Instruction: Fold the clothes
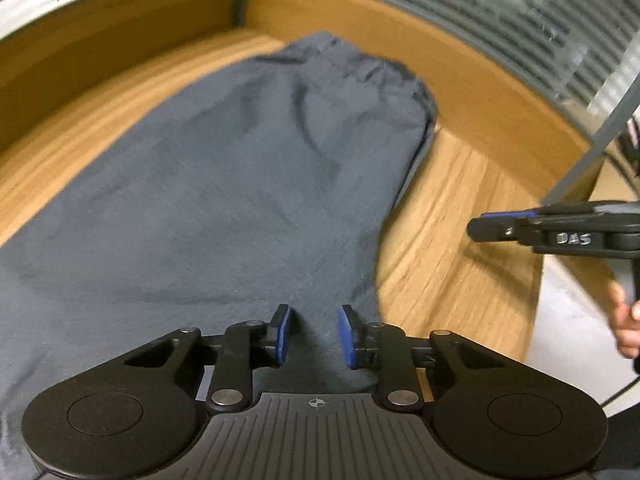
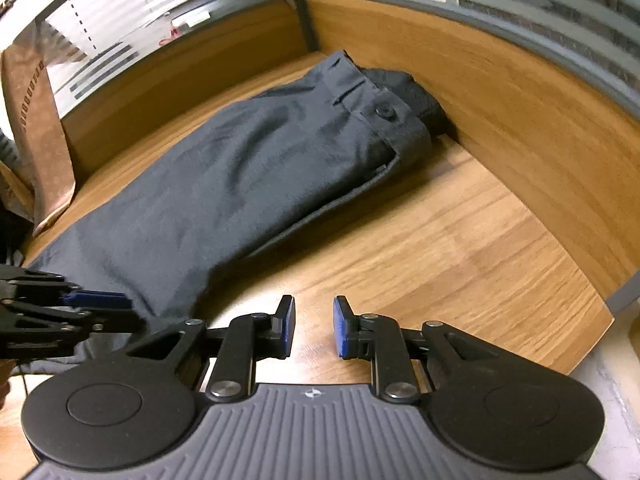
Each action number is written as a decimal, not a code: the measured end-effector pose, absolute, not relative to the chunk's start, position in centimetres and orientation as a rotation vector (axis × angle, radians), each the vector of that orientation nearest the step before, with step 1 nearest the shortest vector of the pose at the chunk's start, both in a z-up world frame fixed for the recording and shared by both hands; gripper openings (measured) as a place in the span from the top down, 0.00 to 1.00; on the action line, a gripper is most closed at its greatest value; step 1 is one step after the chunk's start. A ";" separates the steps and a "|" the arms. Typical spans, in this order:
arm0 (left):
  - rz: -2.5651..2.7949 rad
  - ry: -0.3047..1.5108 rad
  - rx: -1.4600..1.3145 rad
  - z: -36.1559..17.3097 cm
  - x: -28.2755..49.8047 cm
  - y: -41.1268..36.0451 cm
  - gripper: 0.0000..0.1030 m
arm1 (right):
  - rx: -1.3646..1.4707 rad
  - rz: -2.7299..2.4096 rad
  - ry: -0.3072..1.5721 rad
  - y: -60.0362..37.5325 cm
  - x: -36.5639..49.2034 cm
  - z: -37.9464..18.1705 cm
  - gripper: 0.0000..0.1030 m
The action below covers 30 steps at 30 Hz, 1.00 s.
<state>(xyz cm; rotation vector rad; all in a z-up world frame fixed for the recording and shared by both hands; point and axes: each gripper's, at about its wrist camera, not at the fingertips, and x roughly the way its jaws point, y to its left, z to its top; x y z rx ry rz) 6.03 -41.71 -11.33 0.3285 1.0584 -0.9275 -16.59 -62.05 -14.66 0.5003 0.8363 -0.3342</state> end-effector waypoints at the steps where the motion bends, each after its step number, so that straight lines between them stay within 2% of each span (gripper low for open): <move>1: -0.929 1.071 0.344 -11.6 5.7 -42.0 0.74 | 0.509 -0.324 0.840 -62.3 -16.7 -14.9 0.78; 6: -0.898 1.086 0.376 -12.2 4.0 -42.3 0.74 | 0.564 -0.281 0.853 -63.2 -16.8 -16.1 0.77; 12: -0.862 1.117 0.336 -12.3 4.2 -42.3 0.74 | 0.596 -0.261 0.851 -64.1 -15.3 -16.7 0.63; 17: -0.838 1.114 0.323 -12.3 3.9 -42.2 0.74 | 0.669 -0.215 0.827 -64.5 -13.2 -16.9 0.39; 23: -0.822 1.105 0.312 -12.4 3.5 -41.9 0.74 | 0.644 -0.171 0.843 -63.8 -9.7 -17.3 0.36; 26: -0.818 1.098 0.308 -12.4 3.4 -41.8 0.74 | 0.605 -0.171 0.842 -63.5 -8.3 -17.2 0.37; 27: -0.816 1.096 0.307 -12.4 3.3 -41.7 0.74 | 0.592 -0.171 0.842 -63.4 -7.9 -17.2 0.42; 29: -0.810 1.091 0.304 -12.4 3.1 -41.6 0.74 | 0.570 -0.201 0.841 -63.9 -7.5 -16.8 0.72; 30: -0.806 1.089 0.302 -12.5 3.0 -41.6 0.74 | 0.559 -0.216 0.841 -64.1 -7.4 -16.7 0.75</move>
